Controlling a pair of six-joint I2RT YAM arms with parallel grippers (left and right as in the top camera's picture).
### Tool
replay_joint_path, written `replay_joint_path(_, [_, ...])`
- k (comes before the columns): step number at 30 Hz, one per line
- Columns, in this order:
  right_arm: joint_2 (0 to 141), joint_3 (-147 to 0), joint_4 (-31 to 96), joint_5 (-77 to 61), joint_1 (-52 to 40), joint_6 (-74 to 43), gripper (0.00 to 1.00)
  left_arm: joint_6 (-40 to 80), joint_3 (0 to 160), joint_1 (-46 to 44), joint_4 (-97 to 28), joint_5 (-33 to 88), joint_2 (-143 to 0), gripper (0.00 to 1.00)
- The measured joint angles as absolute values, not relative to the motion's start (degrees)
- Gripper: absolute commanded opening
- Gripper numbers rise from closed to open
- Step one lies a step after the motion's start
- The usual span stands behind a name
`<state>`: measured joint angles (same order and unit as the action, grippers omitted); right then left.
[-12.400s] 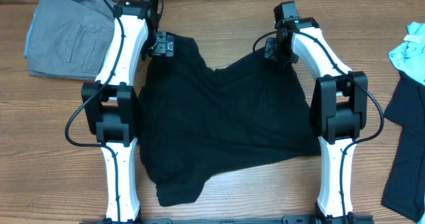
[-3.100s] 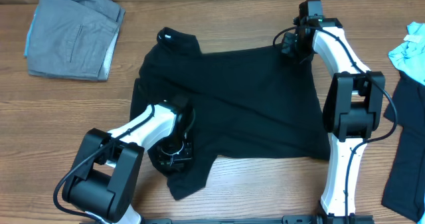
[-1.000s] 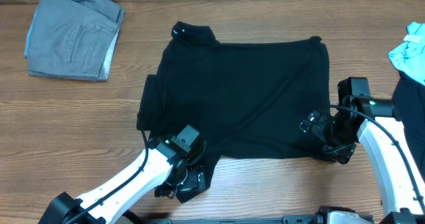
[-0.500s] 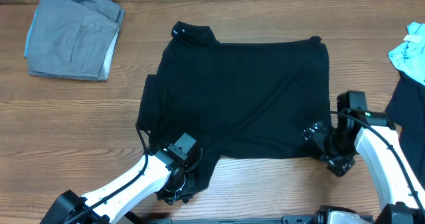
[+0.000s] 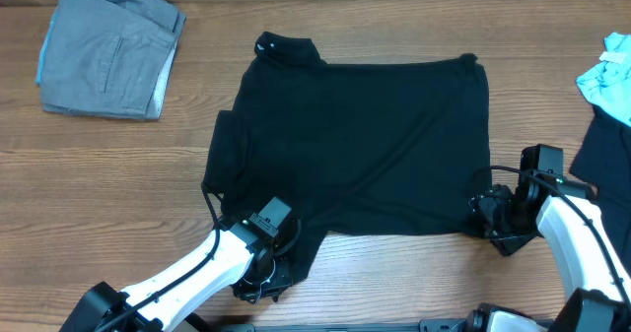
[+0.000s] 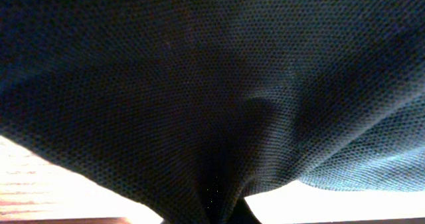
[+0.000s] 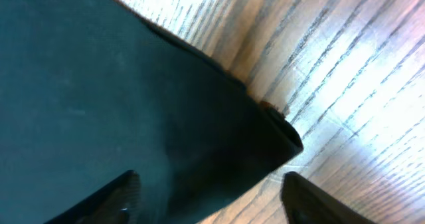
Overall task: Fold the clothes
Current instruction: 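Grasp the shirt's bottom left and right hem corners with both grippers, then fold the bottom hem upward toward the collar with both grippers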
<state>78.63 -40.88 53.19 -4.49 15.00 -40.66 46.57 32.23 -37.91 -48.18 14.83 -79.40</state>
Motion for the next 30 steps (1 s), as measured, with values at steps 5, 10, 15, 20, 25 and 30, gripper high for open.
replay_joint_path(5, [82.8,-39.7,52.4,-4.4,15.0,-40.5,0.21,46.6,32.2,-37.9,-48.2,14.9,-79.4,0.04])
replay_joint_path(10, [83.0,-39.7,52.6,-4.7,15.0,-40.7,0.04,46.3,32.2,-37.9,-49.1,15.1,-79.4,0.04])
replay_joint_path(15, [83.0,-40.1,54.5,-4.7,15.0,-40.7,0.04,46.2,36.1,-37.9,-59.9,12.3,-79.4,0.04])
replay_joint_path(20, [82.0,-42.9,56.8,-4.7,15.0,-40.7,0.04,46.2,44.4,-37.9,-69.1,7.3,-79.5,0.04])
replay_joint_path(25, [78.1,-45.7,57.3,-4.6,15.0,-40.7,0.04,46.2,50.5,-37.9,-73.1,3.5,-79.4,0.04])
replay_joint_path(30, [77.1,-48.7,52.5,-5.1,15.0,-41.4,0.04,46.2,55.9,-37.9,-71.6,-2.7,-79.4,0.04])
